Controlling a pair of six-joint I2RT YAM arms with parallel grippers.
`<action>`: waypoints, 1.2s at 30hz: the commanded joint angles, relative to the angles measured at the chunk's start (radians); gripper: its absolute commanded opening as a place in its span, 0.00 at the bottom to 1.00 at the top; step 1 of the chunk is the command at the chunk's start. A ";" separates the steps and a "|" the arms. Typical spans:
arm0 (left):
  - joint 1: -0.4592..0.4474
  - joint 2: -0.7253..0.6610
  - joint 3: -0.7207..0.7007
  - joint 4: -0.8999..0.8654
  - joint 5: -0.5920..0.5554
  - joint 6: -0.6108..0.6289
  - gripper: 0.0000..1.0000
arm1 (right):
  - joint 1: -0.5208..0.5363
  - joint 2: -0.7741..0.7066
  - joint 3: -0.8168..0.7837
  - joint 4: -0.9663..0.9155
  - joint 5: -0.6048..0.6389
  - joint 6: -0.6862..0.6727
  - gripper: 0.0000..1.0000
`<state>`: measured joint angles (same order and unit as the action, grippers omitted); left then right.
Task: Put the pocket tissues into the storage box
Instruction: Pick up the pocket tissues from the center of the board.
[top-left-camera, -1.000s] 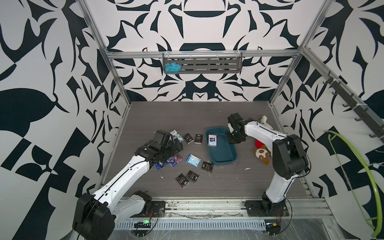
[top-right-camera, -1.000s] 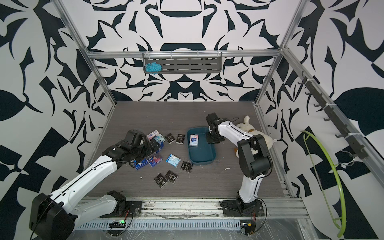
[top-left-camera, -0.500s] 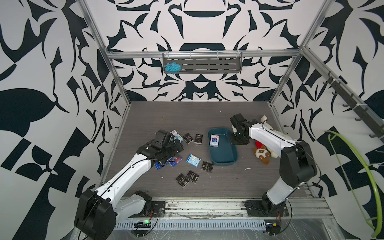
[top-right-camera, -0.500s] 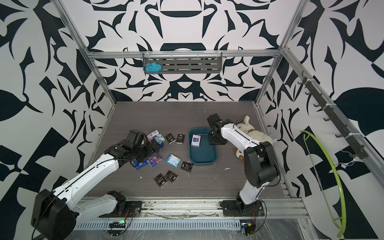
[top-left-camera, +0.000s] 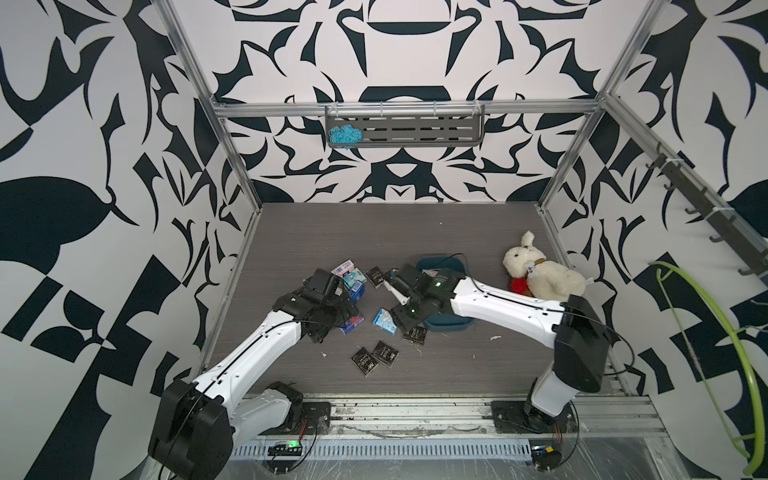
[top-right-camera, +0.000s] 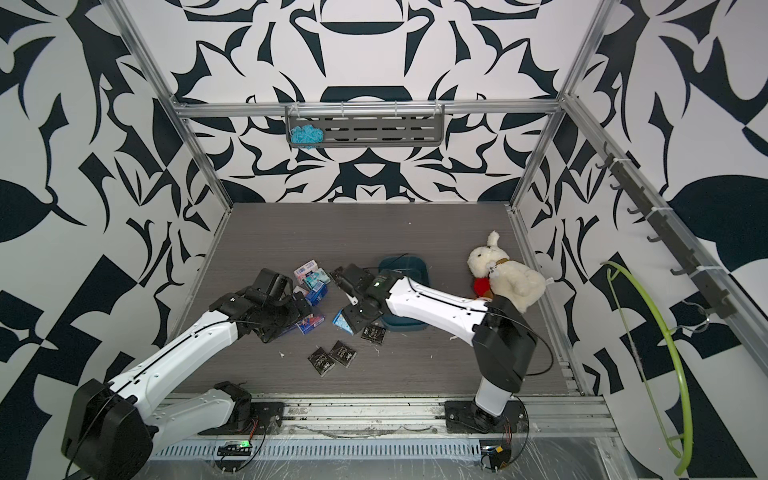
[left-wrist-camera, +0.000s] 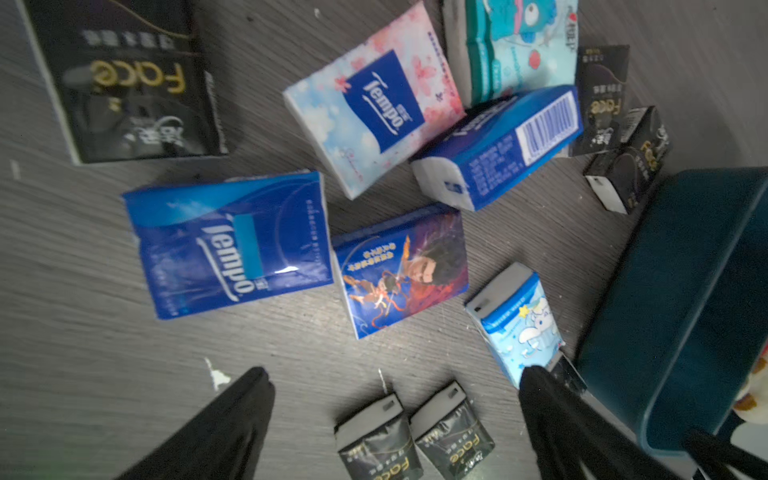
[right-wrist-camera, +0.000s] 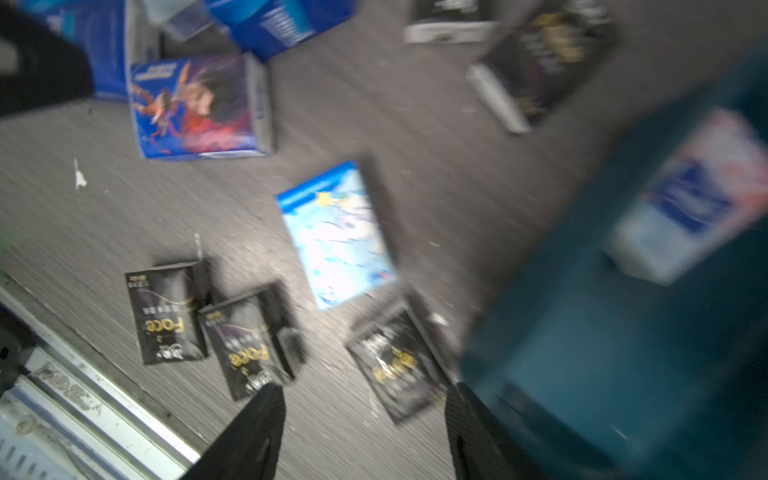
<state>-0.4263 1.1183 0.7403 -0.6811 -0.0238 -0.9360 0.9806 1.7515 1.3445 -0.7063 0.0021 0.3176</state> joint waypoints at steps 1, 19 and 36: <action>0.082 0.012 0.015 -0.044 0.058 0.096 0.99 | 0.015 0.068 0.075 0.026 -0.013 -0.011 0.70; 0.276 0.045 -0.018 0.075 0.286 0.272 0.99 | 0.016 0.366 0.374 -0.143 0.092 -0.166 0.77; 0.276 0.023 -0.078 0.137 0.245 0.201 0.99 | 0.015 0.347 0.333 -0.089 0.042 -0.094 0.37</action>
<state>-0.1543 1.1339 0.6605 -0.5385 0.2413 -0.7391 0.9997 2.1513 1.6611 -0.8051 0.0517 0.1959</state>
